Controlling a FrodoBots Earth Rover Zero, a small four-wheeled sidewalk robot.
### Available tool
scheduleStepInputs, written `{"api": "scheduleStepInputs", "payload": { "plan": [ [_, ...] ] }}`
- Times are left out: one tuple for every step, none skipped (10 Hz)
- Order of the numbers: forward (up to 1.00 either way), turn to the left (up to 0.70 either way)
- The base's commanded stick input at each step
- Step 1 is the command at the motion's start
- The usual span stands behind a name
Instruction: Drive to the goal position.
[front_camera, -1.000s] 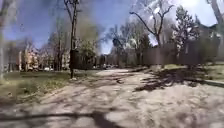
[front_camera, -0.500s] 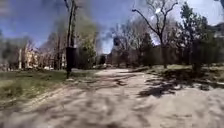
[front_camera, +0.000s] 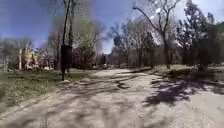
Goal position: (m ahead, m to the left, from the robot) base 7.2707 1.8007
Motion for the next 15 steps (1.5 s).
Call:
{"api": "scheduleStepInputs", "payload": {
  "plan": [
    [1.00, 0.00],
    [1.00, 0.00],
    [1.00, 0.00],
    [1.00, 0.00],
    [1.00, 0.00],
    [1.00, 0.00],
    [1.00, 0.00],
    [1.00, 0.00],
    [1.00, 0.00],
    [1.00, 0.00],
    [1.00, 0.00],
    [1.00, 0.00],
    [1.00, 0.00],
    [1.00, 0.00],
    [1.00, 0.00]
  ]
}}
